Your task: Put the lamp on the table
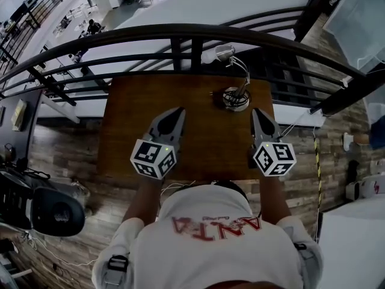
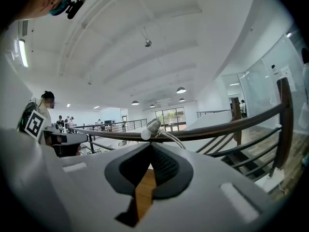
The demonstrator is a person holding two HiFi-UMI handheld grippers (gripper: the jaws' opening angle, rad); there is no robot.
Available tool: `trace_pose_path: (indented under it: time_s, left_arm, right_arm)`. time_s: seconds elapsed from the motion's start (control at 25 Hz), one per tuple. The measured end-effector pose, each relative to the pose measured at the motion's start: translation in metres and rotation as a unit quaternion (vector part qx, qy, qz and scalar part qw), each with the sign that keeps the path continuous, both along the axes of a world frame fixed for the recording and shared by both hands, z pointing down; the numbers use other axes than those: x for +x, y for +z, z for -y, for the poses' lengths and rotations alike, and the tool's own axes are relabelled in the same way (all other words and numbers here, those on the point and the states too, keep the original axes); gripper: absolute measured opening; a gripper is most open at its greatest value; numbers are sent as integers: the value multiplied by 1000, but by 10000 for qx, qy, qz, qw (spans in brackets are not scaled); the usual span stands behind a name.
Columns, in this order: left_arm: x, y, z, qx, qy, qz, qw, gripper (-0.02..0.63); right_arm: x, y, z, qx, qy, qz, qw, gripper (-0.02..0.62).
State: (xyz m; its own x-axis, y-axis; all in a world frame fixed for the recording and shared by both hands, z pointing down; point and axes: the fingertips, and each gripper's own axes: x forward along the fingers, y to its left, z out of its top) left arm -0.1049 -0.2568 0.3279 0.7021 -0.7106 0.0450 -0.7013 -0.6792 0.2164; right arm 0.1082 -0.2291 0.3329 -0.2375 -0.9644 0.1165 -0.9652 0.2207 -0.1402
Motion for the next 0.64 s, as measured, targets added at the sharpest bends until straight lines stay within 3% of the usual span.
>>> trace_pose_path:
  time_s: [0.64]
  left_arm:
    - [10,6,-10,8,217,-94,9997,11]
  right_arm:
    - [-24,17,-1,-300,-625,-72,9976,2]
